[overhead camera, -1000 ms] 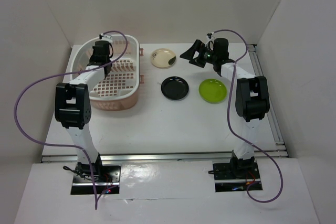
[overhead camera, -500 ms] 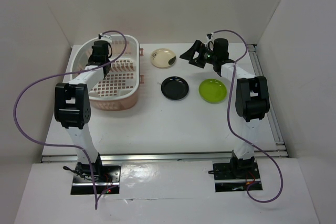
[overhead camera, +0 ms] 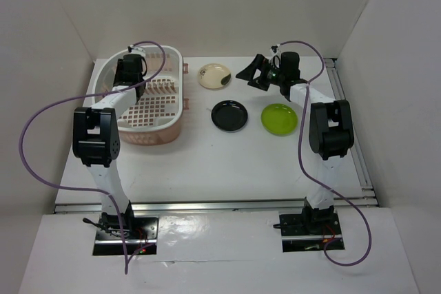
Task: Load the plates into the dish rack
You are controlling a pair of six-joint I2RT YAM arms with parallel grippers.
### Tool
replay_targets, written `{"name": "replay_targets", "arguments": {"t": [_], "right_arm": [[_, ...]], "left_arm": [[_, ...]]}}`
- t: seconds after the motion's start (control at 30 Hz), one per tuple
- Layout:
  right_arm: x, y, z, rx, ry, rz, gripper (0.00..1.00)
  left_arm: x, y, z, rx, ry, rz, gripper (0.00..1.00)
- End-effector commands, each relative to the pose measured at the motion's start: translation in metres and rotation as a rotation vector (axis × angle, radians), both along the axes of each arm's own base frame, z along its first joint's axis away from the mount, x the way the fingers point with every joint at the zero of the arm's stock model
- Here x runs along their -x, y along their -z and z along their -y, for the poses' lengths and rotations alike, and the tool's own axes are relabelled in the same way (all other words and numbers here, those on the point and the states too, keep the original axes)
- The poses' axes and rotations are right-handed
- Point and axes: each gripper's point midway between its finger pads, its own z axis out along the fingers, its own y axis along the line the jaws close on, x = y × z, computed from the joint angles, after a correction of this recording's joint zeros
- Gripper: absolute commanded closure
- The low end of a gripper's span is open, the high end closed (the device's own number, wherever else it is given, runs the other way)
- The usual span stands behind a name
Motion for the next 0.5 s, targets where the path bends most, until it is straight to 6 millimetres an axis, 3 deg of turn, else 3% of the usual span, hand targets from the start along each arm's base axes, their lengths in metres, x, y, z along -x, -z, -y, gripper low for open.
{"name": "replay_targets", "arguments": {"t": [0.0,0.1,0.23,0.33,0.47], "right_arm": [[0.0,-0.036,-0.002,-0.01,-0.015,0.115,0.0],[0.0,-0.036,-0.002,-0.01,-0.015,0.115,0.0],[0.0,-0.031,-0.003,-0.012,-0.023,0.105,0.0],[0.0,-0.031,-0.003,-0.012,-0.023,0.105,0.0],[0.0,-0.029,-0.002,-0.008,-0.015,0.094,0.0]], "left_arm": [[-0.011,-0.026,-0.008,-0.006,-0.045,0.096,0.44],[-0.012,-0.027,-0.006,0.007,-0.039,0.098,0.33],[-0.016,-0.03,0.004,0.075,-0.013,0.111,0.08],[-0.022,-0.047,0.008,0.107,-0.003,0.152,0.01],[-0.025,-0.067,0.017,0.177,0.017,0.191,0.01]]}}
